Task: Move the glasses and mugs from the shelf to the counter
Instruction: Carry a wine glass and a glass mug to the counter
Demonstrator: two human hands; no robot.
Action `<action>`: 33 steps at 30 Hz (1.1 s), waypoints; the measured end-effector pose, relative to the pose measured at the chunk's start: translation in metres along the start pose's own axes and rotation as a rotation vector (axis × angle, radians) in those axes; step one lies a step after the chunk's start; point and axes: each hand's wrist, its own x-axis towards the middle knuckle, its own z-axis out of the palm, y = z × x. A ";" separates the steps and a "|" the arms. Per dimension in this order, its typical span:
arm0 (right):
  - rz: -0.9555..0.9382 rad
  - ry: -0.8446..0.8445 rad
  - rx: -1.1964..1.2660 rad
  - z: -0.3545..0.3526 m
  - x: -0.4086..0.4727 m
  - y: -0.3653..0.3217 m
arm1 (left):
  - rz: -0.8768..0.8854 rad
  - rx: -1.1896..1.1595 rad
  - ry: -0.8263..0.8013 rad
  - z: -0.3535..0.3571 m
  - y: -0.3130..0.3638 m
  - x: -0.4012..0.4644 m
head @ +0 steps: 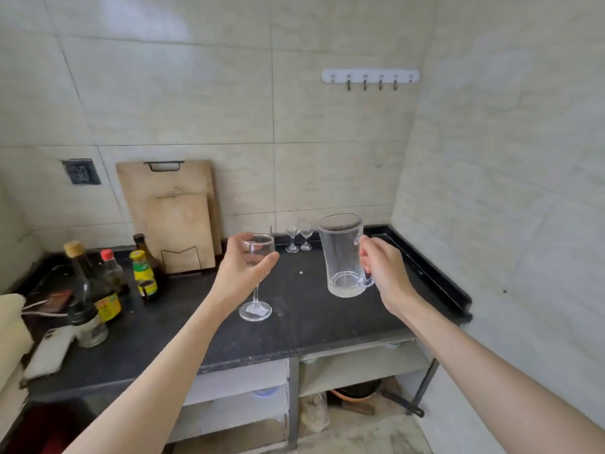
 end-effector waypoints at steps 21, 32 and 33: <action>0.208 -0.113 -0.118 -0.020 0.350 0.150 | -0.271 0.150 0.005 0.206 -0.118 0.274; 0.381 -0.156 -0.236 0.024 0.475 0.242 | -0.405 0.171 -0.060 0.249 -0.215 0.384; 0.402 -0.145 -0.243 0.028 0.486 0.248 | -0.406 0.161 -0.059 0.254 -0.221 0.393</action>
